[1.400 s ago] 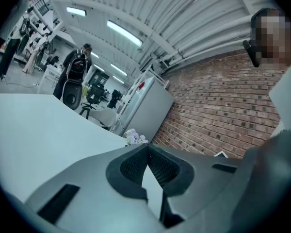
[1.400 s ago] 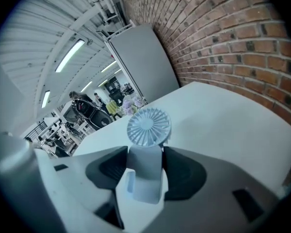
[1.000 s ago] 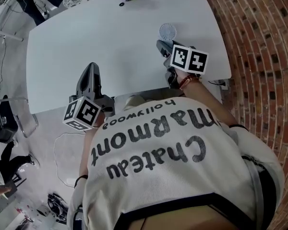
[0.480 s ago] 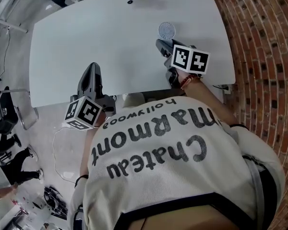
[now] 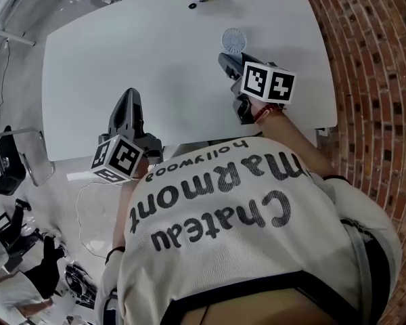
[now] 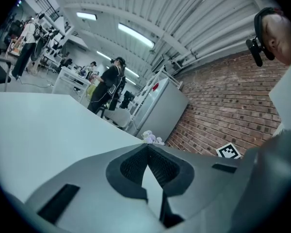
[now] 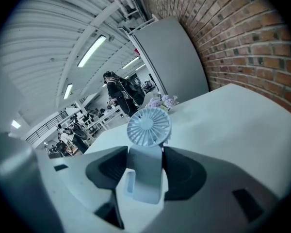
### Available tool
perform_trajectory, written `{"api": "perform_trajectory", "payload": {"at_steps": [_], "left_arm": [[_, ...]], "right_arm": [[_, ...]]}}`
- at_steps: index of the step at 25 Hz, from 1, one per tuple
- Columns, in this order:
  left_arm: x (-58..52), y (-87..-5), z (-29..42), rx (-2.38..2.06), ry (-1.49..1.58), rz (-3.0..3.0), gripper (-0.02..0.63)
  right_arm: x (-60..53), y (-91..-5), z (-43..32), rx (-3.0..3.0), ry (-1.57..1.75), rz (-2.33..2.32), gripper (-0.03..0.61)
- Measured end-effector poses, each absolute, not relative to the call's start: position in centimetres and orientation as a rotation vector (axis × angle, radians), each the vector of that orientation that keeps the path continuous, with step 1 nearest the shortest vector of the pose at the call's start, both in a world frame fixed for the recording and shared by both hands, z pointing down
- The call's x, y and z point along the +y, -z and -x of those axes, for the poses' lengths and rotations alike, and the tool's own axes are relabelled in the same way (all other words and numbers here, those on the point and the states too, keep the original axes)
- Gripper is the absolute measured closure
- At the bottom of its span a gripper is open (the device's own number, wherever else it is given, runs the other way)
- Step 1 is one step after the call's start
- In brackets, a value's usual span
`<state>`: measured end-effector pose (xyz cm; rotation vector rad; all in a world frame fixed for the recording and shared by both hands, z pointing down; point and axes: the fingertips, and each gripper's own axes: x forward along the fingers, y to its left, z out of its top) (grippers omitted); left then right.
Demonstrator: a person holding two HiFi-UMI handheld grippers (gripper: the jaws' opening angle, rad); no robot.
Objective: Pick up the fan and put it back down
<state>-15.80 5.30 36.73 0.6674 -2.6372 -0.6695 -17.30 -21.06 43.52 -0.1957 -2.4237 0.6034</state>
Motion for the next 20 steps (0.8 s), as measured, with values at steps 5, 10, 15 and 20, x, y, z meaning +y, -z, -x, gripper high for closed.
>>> {"api": "perform_trajectory", "payload": {"at_steps": [5, 10, 15, 20], "left_arm": [[6.7, -36.8, 19.1, -2.618, 0.66, -0.68, 0.612], [8.0, -37.0, 22.3, -2.599, 0.662, -0.697, 0.612], [9.3, -38.1, 24.7, -2.58, 0.66, -0.696, 0.612], [10.7, -39.6, 26.8, -2.55, 0.664, -0.695, 0.612]], "right_arm": [[-19.7, -43.5, 20.0, -2.414, -0.618, 0.172, 0.344], [-18.4, -43.3, 22.8, -2.406, -0.622, 0.151, 0.344], [-17.2, -43.6, 24.9, -2.396, -0.603, 0.136, 0.344], [-16.0, -44.5, 26.8, -2.385, -0.589, 0.119, 0.344]]}}
